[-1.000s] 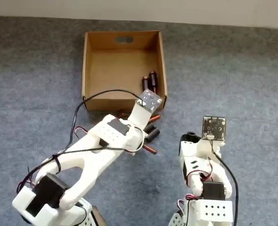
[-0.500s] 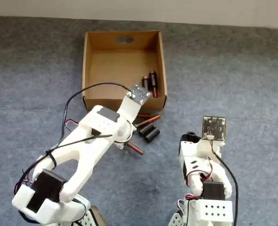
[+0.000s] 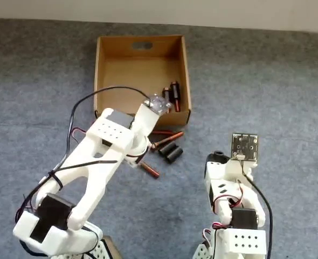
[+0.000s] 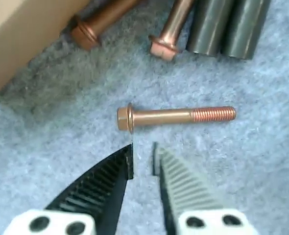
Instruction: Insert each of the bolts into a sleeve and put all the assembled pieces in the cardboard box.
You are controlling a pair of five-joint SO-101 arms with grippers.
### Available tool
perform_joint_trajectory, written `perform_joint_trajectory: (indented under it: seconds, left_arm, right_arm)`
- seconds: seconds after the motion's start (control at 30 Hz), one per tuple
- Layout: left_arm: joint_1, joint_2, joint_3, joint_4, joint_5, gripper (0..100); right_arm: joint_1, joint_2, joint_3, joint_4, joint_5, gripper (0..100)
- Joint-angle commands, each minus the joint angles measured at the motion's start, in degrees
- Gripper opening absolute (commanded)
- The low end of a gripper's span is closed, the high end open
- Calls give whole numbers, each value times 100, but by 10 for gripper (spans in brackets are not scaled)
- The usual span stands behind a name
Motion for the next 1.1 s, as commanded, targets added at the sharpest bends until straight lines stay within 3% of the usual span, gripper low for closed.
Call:
perform_joint_trajectory:
  seconds: [0.0,0.27,0.37,0.63,0.97,1.07]
  left_arm:
    - [13,-40,-136,105,738,140]
    - [66,13,-136,79,4440,143]
    - [66,13,-119,-193,5301,144]
    - [57,13,760,-1125,5688,210]
    - [145,13,1262,-1785,5776,209]
    - [119,13,1270,-1776,5776,149]
  right_arm:
    - [57,-84,-40,-48,-18,6]
    - [57,-84,-31,-48,-18,6]
    - [57,-84,-31,-48,-18,6]
    - [57,-75,-31,-48,-18,6]
    - [57,-84,-31,-48,-18,6]
    - [57,-84,-31,-48,-18,6]
